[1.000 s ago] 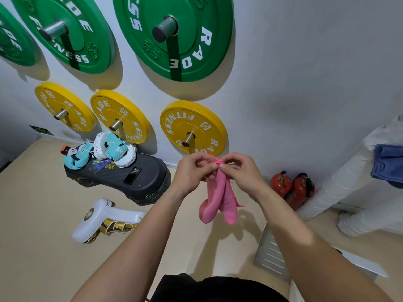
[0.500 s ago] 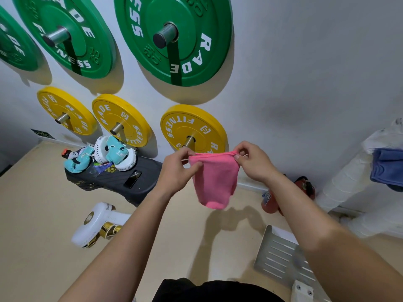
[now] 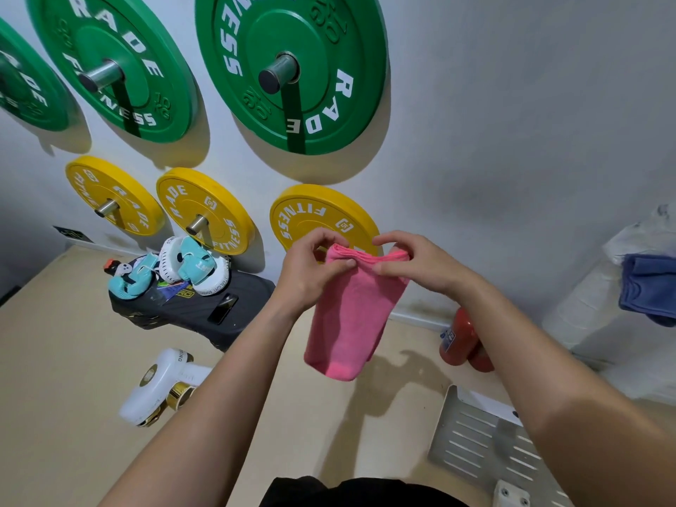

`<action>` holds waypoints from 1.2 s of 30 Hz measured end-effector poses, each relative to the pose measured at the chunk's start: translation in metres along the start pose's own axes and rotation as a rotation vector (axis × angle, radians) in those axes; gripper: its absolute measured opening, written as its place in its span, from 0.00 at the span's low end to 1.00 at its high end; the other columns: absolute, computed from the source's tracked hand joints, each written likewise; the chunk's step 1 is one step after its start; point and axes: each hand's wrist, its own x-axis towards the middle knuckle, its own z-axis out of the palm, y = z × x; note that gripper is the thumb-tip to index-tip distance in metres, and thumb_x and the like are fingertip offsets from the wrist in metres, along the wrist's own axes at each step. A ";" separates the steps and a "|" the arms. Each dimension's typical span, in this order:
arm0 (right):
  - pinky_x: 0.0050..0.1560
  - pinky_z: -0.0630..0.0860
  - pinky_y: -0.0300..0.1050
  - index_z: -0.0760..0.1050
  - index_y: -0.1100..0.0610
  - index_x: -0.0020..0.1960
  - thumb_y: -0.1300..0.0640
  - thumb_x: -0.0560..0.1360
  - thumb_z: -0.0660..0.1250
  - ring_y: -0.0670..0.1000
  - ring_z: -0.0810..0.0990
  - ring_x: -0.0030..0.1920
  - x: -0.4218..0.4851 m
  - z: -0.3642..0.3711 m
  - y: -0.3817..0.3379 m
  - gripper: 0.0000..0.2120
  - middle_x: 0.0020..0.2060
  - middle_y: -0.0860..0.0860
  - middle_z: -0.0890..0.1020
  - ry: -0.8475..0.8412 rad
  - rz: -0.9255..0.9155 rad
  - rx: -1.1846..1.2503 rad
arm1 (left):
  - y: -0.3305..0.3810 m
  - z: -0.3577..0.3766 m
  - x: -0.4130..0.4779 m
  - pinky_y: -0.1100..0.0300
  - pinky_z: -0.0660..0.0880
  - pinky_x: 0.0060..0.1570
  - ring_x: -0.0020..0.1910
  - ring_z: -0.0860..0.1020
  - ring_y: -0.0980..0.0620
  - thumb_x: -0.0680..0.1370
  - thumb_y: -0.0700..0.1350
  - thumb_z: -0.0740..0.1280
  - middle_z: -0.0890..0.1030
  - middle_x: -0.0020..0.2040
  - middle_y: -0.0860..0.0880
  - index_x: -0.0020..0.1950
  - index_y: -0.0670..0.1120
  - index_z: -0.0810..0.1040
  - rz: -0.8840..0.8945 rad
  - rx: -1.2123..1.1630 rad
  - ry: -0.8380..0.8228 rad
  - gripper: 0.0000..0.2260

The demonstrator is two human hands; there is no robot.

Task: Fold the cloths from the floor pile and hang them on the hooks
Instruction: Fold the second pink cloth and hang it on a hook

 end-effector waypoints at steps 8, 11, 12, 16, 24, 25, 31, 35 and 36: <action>0.41 0.74 0.44 0.76 0.50 0.38 0.51 0.64 0.80 0.47 0.78 0.39 0.022 -0.017 -0.034 0.12 0.36 0.44 0.79 -0.104 -0.116 -0.516 | 0.001 -0.002 -0.001 0.51 0.78 0.49 0.48 0.80 0.43 0.64 0.42 0.80 0.82 0.50 0.43 0.49 0.50 0.79 0.022 -0.027 -0.013 0.17; 0.39 0.75 0.42 0.79 0.48 0.48 0.51 0.69 0.77 0.43 0.77 0.36 0.025 -0.012 -0.041 0.10 0.38 0.44 0.80 -0.213 -0.137 -0.452 | 0.000 0.000 -0.001 0.60 0.76 0.45 0.44 0.78 0.52 0.65 0.39 0.80 0.82 0.48 0.45 0.48 0.50 0.79 0.028 -0.015 0.014 0.17; 0.39 0.72 0.41 0.80 0.49 0.49 0.50 0.72 0.74 0.41 0.76 0.36 0.026 -0.010 -0.042 0.08 0.38 0.43 0.80 -0.227 -0.170 -0.493 | 0.001 0.000 -0.001 0.62 0.76 0.44 0.43 0.78 0.54 0.66 0.39 0.80 0.82 0.47 0.45 0.49 0.49 0.79 0.025 -0.028 0.026 0.17; 0.41 0.67 0.42 0.80 0.52 0.48 0.55 0.77 0.66 0.40 0.73 0.36 0.033 -0.009 -0.050 0.04 0.36 0.43 0.78 -0.162 -0.283 -0.490 | -0.013 0.000 -0.008 0.62 0.78 0.46 0.46 0.80 0.56 0.64 0.47 0.80 0.83 0.49 0.49 0.56 0.45 0.79 -0.051 -0.148 0.017 0.23; 0.49 0.71 0.46 0.74 0.49 0.48 0.57 0.80 0.60 0.49 0.76 0.47 0.044 -0.041 -0.087 0.06 0.44 0.48 0.79 0.194 -0.353 -0.351 | -0.080 0.015 -0.046 0.57 0.77 0.36 0.39 0.79 0.50 0.72 0.44 0.75 0.81 0.39 0.50 0.48 0.41 0.81 -0.341 -0.109 -0.086 0.10; 0.49 0.71 0.46 0.75 0.50 0.49 0.57 0.80 0.60 0.49 0.76 0.47 0.046 -0.047 -0.084 0.06 0.45 0.48 0.79 0.261 -0.338 -0.380 | -0.086 0.014 -0.050 0.59 0.74 0.38 0.38 0.78 0.52 0.72 0.43 0.75 0.80 0.37 0.51 0.49 0.39 0.81 -0.355 -0.125 -0.075 0.10; 0.48 0.74 0.51 0.73 0.49 0.47 0.54 0.79 0.59 0.56 0.77 0.48 0.052 -0.056 -0.062 0.05 0.44 0.49 0.79 0.445 -0.220 -0.521 | -0.104 -0.007 -0.064 0.58 0.74 0.43 0.38 0.81 0.54 0.79 0.41 0.69 0.82 0.37 0.49 0.51 0.40 0.80 -0.496 -0.256 0.077 0.04; 0.44 0.73 0.49 0.72 0.48 0.43 0.53 0.76 0.60 0.55 0.77 0.44 0.051 -0.041 -0.063 0.04 0.37 0.46 0.77 0.329 -0.157 -0.495 | -0.092 -0.011 -0.052 0.56 0.72 0.33 0.29 0.75 0.54 0.72 0.46 0.73 0.80 0.33 0.49 0.48 0.46 0.77 -0.496 -0.302 0.227 0.08; 0.44 0.74 0.50 0.73 0.48 0.43 0.52 0.75 0.60 0.56 0.78 0.45 0.051 -0.035 -0.063 0.04 0.37 0.47 0.78 0.292 -0.133 -0.518 | -0.089 -0.011 -0.048 0.56 0.71 0.31 0.28 0.74 0.53 0.70 0.48 0.74 0.79 0.33 0.47 0.46 0.49 0.77 -0.443 -0.254 0.245 0.09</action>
